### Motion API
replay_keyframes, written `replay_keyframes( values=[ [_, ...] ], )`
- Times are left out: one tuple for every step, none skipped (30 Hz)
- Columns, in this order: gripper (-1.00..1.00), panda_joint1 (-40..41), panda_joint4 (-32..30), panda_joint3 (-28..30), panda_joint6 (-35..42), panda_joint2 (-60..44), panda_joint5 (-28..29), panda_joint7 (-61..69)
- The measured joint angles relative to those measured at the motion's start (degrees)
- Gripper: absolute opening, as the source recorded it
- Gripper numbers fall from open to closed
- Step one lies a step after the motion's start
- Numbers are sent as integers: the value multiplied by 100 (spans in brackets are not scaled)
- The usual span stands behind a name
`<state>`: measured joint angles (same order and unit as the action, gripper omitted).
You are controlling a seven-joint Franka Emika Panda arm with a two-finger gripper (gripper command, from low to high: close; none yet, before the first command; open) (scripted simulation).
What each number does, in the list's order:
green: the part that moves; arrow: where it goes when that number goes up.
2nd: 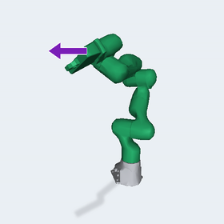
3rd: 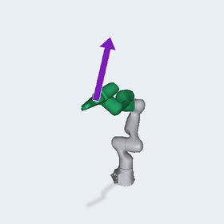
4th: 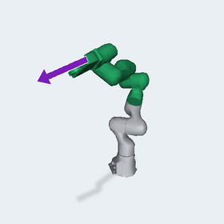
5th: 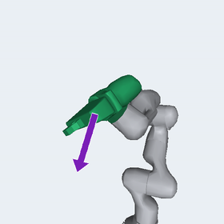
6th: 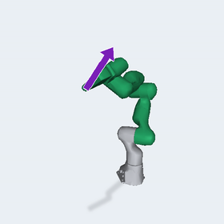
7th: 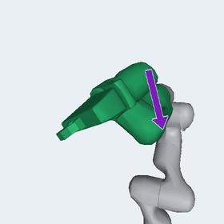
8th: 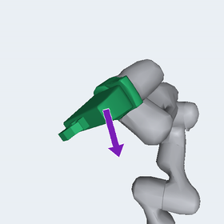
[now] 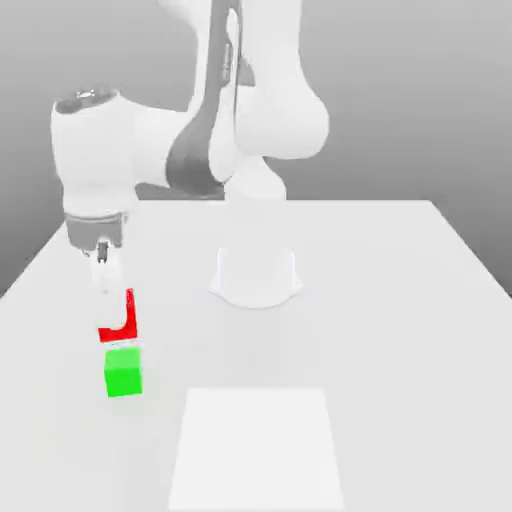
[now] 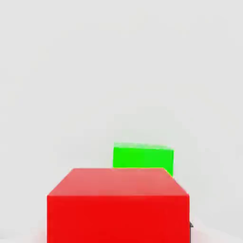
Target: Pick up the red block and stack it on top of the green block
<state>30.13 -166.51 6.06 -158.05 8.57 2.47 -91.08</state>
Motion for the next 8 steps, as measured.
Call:
replay_keyframes(
  values=[
    [-100, -9, -2, 17, -188, -186, -42, 26],
    [-100, -21, 0, 26, -382, -383, -85, 52],
    [-100, -33, 6, 20, -577, -586, -151, 99],
    [-100, -46, 13, 16, -776, -792, -233, 155],
    [100, -41, 20, -10, -933, -956, -306, 206],
    [100, -52, 20, -11, -933, -956, -306, 206],
    [100, -56, 20, -11, -933, -956, -306, 206],
    [100, -57, 20, -10, -933, -956, -306, 206]
  ],
)
